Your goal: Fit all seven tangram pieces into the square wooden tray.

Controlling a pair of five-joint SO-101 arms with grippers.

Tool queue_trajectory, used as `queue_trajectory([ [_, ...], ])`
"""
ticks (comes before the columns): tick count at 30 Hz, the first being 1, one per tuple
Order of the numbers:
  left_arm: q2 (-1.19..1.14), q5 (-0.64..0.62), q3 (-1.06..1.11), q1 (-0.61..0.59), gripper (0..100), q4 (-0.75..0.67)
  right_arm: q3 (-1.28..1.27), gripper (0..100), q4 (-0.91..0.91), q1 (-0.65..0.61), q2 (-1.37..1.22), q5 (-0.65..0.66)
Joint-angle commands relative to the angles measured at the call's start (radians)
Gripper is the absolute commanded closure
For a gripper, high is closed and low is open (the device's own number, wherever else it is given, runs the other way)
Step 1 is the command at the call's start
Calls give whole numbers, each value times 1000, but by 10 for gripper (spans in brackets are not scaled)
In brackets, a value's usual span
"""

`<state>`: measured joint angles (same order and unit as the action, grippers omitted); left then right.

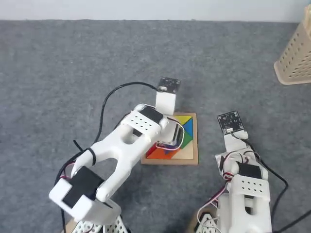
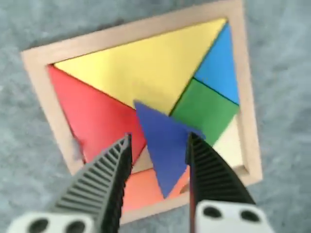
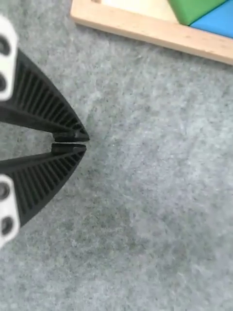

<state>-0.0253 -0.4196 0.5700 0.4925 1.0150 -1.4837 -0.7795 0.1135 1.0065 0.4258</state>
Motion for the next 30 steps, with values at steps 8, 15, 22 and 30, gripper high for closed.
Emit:
queue_trajectory([
  [8, 5, 86, -28, 54, 826, -9, 9, 989, 19, 13, 27, 12],
  [15, 5, 86, -24, 167, 826, -8, 9, 989, 19, 13, 27, 11],
  [22, 5, 115, -30, 178, 826, -8, 9, 989, 19, 13, 27, 11],
  [30, 72, 219, -53, 137, 829, 26, 9, 990, 19, 13, 27, 6],
])
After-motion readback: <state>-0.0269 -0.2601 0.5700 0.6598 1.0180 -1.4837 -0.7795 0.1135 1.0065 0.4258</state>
